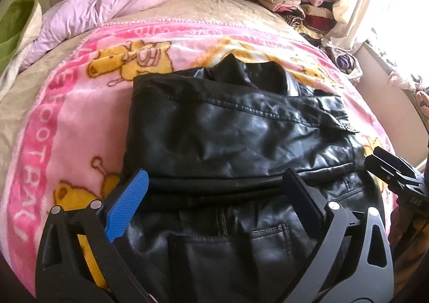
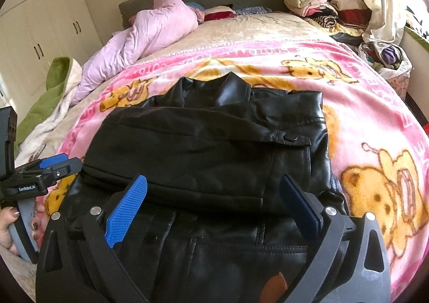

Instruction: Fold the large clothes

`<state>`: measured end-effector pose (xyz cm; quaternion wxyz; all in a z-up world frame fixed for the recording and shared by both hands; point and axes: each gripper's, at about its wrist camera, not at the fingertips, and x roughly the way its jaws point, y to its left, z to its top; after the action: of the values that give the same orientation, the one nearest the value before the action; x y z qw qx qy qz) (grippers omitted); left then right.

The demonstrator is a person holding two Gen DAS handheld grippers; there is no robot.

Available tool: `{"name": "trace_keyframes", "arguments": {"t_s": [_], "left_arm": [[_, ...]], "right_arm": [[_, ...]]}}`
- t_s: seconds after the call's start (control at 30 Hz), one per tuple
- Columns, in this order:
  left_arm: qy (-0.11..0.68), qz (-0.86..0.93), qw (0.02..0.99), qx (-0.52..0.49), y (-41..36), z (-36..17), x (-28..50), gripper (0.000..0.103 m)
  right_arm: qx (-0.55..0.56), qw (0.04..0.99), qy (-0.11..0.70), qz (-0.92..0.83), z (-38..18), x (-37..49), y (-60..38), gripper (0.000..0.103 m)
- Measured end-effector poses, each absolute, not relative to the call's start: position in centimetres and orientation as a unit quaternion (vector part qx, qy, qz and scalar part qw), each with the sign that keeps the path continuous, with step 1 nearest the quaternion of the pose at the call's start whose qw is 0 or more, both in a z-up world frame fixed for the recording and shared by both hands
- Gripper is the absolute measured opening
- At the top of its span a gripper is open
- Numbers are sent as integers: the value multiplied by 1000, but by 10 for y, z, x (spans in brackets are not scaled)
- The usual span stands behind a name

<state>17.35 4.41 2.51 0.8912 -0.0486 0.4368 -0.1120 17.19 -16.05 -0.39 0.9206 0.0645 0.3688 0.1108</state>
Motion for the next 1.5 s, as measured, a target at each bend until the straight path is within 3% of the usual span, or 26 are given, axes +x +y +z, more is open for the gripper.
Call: {"name": "trace_keyframes", "arguments": {"t_s": [0.73,1.13,1.5], "left_arm": [[378,-102,918,-53,63,76,129,94],[365,-82,926,-46,80,77,84,94],[396,-70,915,-42,83,46,58,94]], "right_arm": [[74,938,320,109,34,126,-180,99],[75,941,315,101,33,101,-197,99],[75,936,331,94,19,83,-209,99]]}}
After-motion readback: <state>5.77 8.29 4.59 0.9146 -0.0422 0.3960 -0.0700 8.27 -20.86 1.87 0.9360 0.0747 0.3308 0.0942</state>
